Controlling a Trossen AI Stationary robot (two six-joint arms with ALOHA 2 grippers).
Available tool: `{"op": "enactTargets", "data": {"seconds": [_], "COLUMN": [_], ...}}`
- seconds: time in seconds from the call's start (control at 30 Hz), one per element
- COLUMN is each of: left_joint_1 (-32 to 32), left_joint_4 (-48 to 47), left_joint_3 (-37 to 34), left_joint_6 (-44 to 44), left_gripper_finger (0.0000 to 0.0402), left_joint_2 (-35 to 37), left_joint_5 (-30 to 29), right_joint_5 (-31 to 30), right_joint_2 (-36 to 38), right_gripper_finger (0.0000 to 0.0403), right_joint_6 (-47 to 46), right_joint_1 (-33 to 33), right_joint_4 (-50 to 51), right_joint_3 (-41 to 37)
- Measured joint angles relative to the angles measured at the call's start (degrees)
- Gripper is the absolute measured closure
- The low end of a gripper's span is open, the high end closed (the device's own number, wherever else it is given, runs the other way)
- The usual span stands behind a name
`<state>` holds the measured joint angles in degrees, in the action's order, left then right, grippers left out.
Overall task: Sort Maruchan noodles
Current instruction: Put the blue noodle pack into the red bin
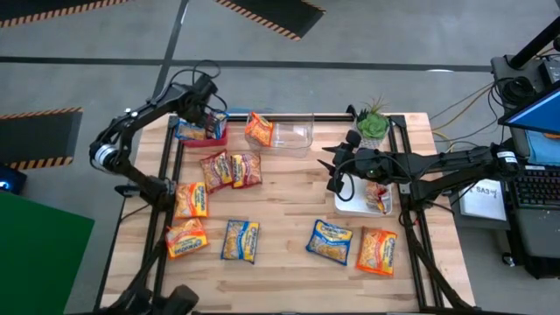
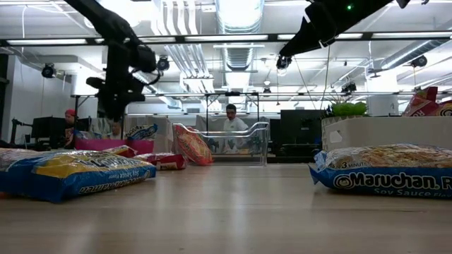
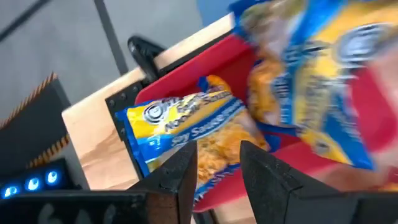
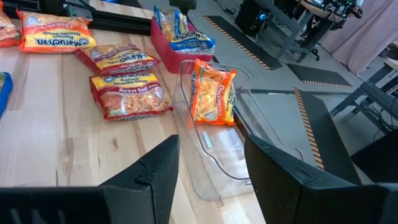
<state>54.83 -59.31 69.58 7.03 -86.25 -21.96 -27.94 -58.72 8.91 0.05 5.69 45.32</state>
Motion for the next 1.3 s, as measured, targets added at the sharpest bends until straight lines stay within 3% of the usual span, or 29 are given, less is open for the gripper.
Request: {"op": "enactTargets", "data": {"seconds": [0.2,0.47,0.83,1.03,1.17,1.3], "left_joint_1": [-9.64,-31.79,-59.82,-65.59,-65.81,-65.81], "left_joint_4": [0.32,12.67,41.87,50.44,50.78,50.81], "left_joint_3": [0.01,-6.91,-24.69,-28.67,-28.92,-28.89], "left_joint_6": [1.0,1.4,-5.33,-6.82,-5.71,-5.0], "left_gripper_finger": [0.0297,0.0296,0.0296,0.0296,0.0296,0.0296], "left_joint_2": [7.74,18.31,24.72,24.01,23.58,23.57], "left_joint_5": [1.94,6.52,6.59,6.56,6.5,6.47], "right_joint_5": [0.01,0.63,17.59,26.8,28.59,28.61], "right_joint_2": [0.0,0.0,0.0,-0.24,-2.03,-6.04], "right_gripper_finger": [0.0232,0.0232,0.0232,0.0232,0.0232,0.0232], "right_joint_6": [-1.36,-5.18,-20.01,-31.45,-35.43,-38.16], "right_joint_1": [0.01,0.01,0.17,0.63,2.91,5.74], "right_joint_4": [0.0,-0.02,-0.11,-0.09,0.53,8.1], "right_joint_3": [0.0,0.0,0.0,2.45,5.53,11.54]}}
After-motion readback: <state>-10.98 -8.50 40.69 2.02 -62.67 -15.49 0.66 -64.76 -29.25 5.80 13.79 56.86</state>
